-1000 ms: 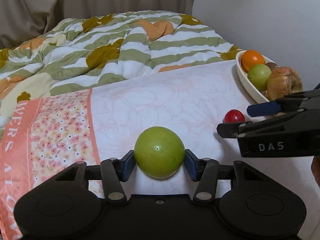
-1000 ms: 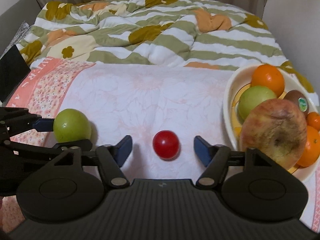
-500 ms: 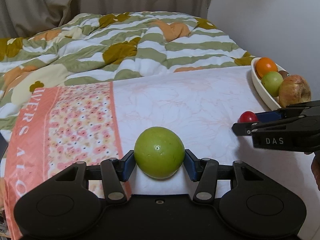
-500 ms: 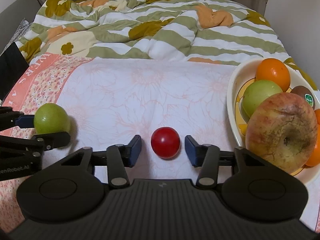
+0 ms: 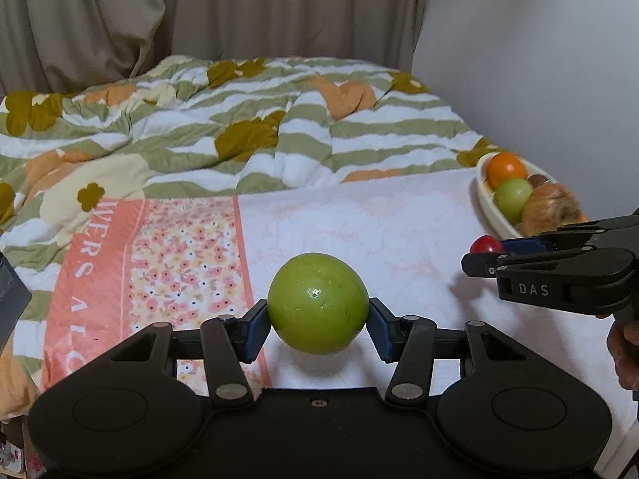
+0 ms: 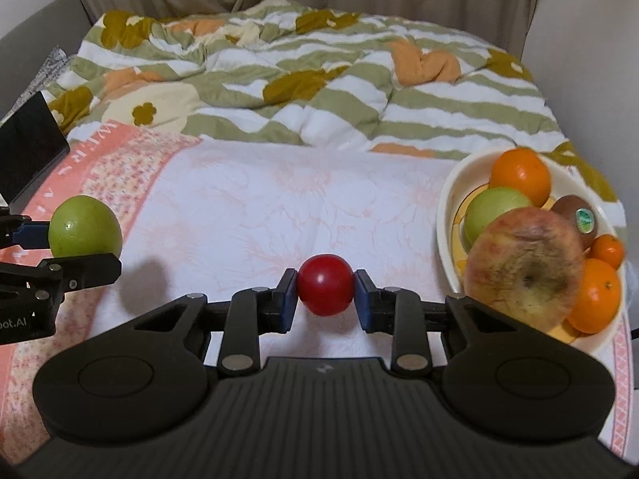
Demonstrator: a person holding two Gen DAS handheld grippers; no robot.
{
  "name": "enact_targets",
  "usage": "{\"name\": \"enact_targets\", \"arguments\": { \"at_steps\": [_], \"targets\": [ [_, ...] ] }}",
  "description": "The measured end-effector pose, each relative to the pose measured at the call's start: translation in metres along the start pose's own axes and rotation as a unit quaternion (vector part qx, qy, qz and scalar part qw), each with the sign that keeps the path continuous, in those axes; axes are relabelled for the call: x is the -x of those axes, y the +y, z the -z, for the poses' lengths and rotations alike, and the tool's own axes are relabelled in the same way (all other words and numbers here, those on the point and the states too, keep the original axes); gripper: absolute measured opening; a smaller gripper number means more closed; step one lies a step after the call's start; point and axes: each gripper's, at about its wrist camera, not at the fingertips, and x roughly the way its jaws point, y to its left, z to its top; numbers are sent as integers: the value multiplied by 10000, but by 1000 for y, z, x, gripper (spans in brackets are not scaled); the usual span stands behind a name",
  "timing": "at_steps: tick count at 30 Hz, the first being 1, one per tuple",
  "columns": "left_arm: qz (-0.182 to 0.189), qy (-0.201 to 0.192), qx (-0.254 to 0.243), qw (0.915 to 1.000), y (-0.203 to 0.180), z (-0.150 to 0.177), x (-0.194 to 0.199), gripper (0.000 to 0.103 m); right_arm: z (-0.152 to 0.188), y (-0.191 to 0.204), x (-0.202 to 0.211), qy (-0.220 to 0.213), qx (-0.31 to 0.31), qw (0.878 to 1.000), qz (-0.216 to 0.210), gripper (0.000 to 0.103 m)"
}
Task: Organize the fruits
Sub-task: 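Grasp the green apple with the left tool while the right tool grasps the red cherry tomato, then carry the green apple with the left tool while the right tool carries the tomato to the bowl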
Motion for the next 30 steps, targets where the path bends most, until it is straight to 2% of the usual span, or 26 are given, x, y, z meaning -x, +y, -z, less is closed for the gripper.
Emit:
{"name": "enact_targets", "arguments": {
  "at_steps": [8, 16, 23, 30],
  "targets": [
    [49, -421, -134, 9990, -21, 4, 44, 56, 10, 1, 56, -390, -42, 9992, 27, 45],
    [-4, -680, -215, 9975, -63, 9, 79, 56, 24, -16, 111, -672, -59, 9977, -77, 45],
    [-198, -843, 12, 9962, -117, 10, 95, 56, 39, -55, 151, -772, -128, 9963, -363, 45],
    [-224, -956, 188, 9950, -175, 1, 90, 56, 47, -116, 175, -880, 57, 9946, -545, 45]
  ]
}}
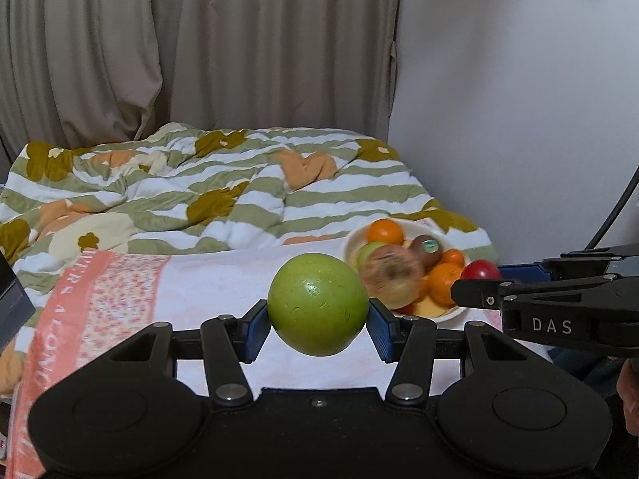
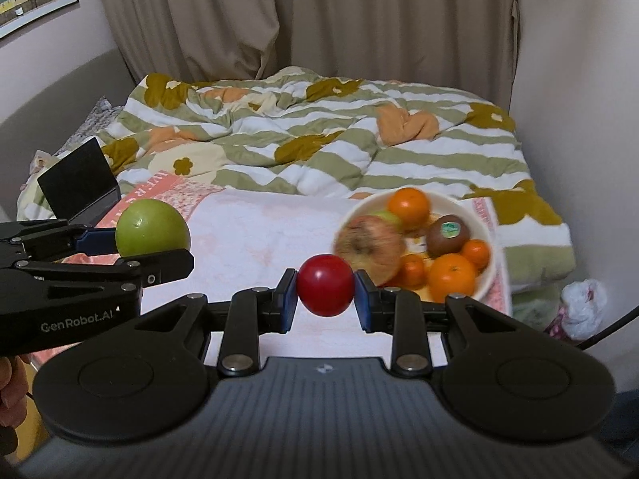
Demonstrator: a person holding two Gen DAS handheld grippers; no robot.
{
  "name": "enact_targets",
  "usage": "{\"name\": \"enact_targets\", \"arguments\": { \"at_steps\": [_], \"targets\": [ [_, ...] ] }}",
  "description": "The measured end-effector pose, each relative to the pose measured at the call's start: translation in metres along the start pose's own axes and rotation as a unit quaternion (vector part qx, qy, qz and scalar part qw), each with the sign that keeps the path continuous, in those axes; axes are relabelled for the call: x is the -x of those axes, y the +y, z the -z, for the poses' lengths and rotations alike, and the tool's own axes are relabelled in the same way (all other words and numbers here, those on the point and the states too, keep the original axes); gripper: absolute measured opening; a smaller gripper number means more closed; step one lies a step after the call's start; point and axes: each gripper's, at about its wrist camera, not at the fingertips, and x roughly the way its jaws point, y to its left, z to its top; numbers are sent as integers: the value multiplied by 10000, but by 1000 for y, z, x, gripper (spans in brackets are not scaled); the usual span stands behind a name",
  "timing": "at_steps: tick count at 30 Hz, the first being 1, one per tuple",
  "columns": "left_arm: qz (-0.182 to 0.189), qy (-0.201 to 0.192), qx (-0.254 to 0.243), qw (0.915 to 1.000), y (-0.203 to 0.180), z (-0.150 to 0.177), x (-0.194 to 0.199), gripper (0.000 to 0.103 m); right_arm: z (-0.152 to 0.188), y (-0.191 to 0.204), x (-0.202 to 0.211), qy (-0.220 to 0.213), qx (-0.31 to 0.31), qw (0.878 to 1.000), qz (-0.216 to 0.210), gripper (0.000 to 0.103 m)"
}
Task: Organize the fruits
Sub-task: 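Carry the green apple with the left tool while the right tool carries the tomato to the bowl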
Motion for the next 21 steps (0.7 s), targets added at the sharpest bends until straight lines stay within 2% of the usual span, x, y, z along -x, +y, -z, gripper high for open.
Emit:
{"name": "enact_targets", "arguments": {
  "at_steps": [5, 10, 21],
  "targets": [
    [87, -88, 103, 9999, -35, -11, -13, 56, -4, -44, 8, -80, 79, 9999, 75, 45],
    [176, -134, 0, 9998, -60, -27, -36, 56, -10, -81, 4, -156, 72, 9996, 236, 45],
    [427, 130, -424, 9981, -87, -60, -121, 56, -28, -142, -32, -91, -365, 9980, 502, 45]
  ]
}}
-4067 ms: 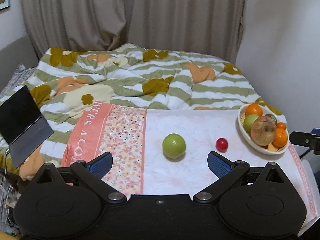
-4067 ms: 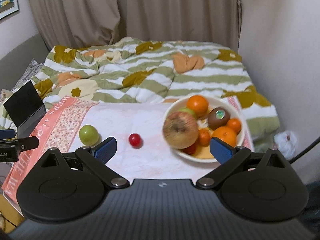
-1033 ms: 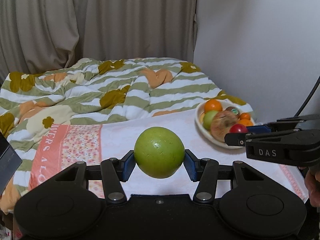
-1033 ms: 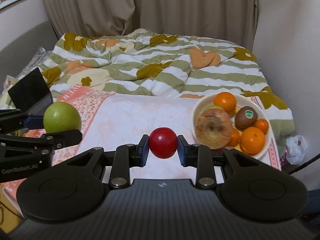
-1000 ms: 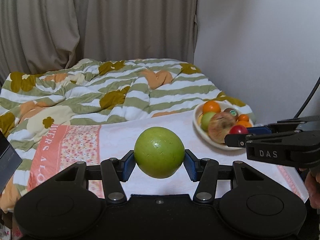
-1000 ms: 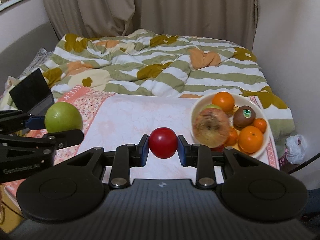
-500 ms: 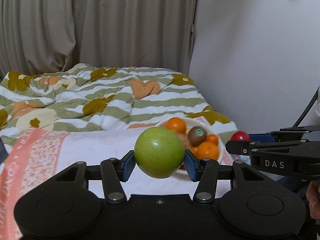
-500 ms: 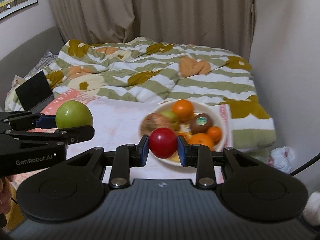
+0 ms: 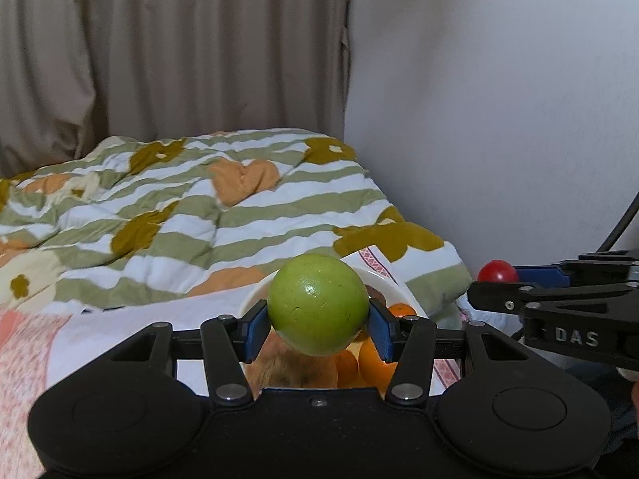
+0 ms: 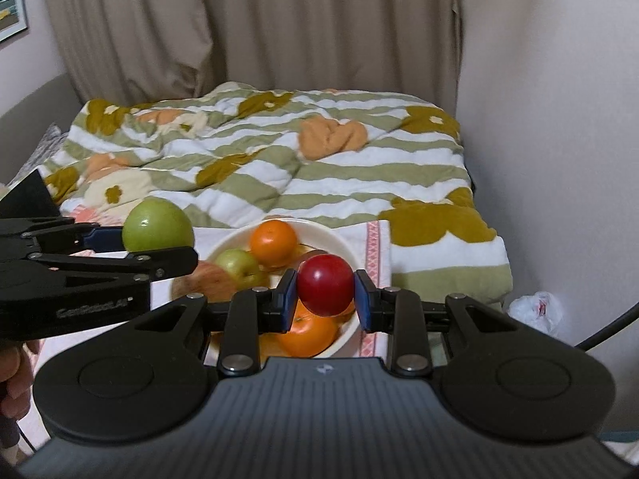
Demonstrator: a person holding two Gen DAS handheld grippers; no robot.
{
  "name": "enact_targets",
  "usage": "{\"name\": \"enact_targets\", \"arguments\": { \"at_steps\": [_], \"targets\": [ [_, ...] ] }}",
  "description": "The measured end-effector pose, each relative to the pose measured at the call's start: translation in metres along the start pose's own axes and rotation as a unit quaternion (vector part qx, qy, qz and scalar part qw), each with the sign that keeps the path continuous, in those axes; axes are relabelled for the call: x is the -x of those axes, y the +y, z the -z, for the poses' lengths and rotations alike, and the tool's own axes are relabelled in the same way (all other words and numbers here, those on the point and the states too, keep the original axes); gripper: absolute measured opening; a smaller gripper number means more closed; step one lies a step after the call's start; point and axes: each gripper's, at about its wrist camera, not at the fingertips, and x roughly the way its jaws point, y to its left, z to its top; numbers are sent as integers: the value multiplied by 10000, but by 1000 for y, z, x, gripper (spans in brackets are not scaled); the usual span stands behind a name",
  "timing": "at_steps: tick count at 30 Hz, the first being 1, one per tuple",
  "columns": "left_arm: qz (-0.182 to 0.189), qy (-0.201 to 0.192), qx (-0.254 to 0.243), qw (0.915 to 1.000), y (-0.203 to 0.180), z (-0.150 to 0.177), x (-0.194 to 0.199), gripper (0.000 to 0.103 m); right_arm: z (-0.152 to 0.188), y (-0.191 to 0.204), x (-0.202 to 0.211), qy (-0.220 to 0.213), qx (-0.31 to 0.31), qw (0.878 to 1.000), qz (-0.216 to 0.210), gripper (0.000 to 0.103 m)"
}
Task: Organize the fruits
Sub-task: 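Carry the green apple with the left tool while the right tool carries the tomato to the bowl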
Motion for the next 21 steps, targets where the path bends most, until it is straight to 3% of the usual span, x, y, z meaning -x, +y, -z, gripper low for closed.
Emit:
{"name": "enact_targets", "arguments": {
  "at_steps": [11, 18, 21],
  "targets": [
    [310, 605, -486, 9965, -1, -12, -86, 56, -7, -25, -53, 367, -318, 9986, 226, 45],
    [359, 858, -739, 9929, -5, -5, -108, 56, -8, -33, -72, 502, -485, 9970, 331, 45],
    [402, 724, -751, 9937, -5, -8, -104, 73, -8, -34, -75, 519, -537, 9966, 346, 45]
  ]
}}
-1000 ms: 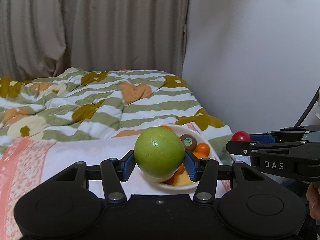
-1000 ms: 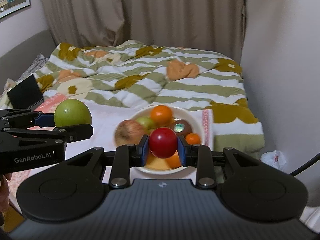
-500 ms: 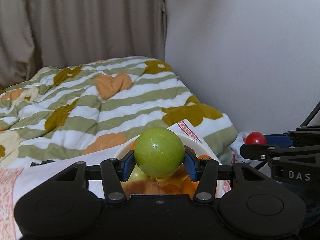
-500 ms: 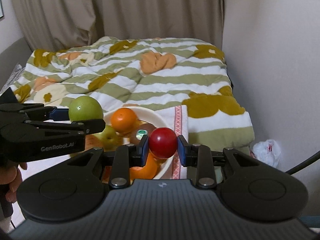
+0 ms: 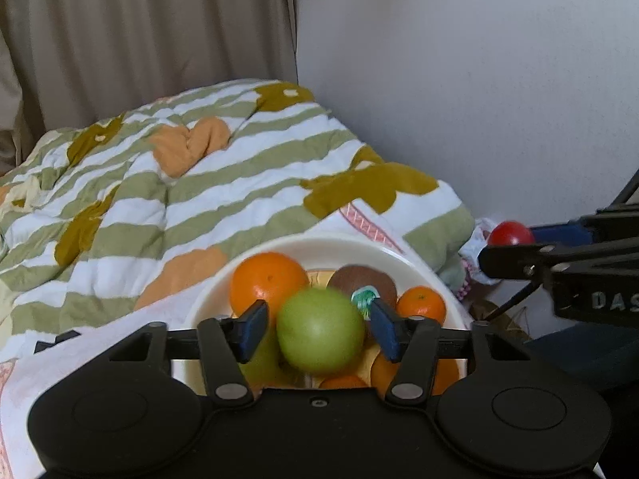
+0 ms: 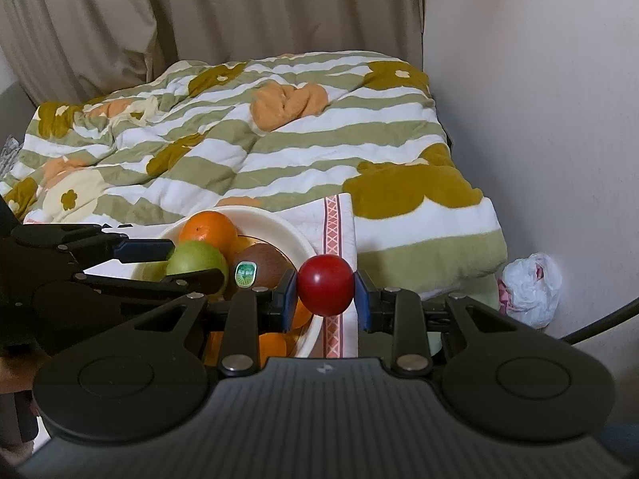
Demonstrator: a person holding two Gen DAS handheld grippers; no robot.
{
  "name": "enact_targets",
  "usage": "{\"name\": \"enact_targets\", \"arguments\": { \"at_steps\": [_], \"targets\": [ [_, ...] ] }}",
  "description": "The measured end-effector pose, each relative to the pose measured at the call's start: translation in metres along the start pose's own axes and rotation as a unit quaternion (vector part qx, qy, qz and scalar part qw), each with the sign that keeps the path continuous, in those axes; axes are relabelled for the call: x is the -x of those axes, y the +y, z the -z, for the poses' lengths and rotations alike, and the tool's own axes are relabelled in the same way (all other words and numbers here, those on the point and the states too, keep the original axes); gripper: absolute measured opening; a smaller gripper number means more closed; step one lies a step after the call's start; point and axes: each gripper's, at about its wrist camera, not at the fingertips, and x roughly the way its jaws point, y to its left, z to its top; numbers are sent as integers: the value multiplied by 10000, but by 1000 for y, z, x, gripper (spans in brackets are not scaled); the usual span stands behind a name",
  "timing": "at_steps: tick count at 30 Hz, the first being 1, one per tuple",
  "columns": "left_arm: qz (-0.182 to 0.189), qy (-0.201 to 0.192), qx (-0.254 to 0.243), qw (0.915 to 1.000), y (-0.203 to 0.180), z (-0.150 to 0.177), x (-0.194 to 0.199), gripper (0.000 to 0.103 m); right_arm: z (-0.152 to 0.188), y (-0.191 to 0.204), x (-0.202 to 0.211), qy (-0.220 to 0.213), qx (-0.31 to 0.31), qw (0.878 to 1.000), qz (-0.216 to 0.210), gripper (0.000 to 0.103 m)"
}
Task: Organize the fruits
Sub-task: 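Carry the green apple with the left tool while the right tool carries the tomato to the bowl, then release the green apple into the bowl with the left tool while the right tool releases the tomato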
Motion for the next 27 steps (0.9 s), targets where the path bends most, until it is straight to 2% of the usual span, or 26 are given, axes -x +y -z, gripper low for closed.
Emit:
{"name": "enact_targets", "arguments": {
  "at_steps": [1, 2, 6, 10, 17, 27],
  "targets": [
    [-19, -55, -3, 10000, 0, -1, 3, 87, 0, 0, 0, -2, -10, 10000, 5, 45],
    [-22, -125, 1, 9999, 1, 0, 7, 94, -1, 0, 0, -5, -21, 10000, 6, 45],
    [-81, -197, 78, 9997, 9, 0, 21, 95, -5, 0, 2, -42, -39, 10000, -10, 45],
    [-201, -270, 387, 9987, 28, 4, 39, 99, -8, 5, 2, -51, 89, 9999, -90, 45],
    [-687, -264, 732, 9946, 55, 15, 62, 101, -6, 32, -6, 2, 562, 9975, -424, 45],
    [-919, -277, 1083, 9895, 69, 38, 85, 101, 16, 54, -28, 68, 1276, 9900, -601, 46]
  ]
}}
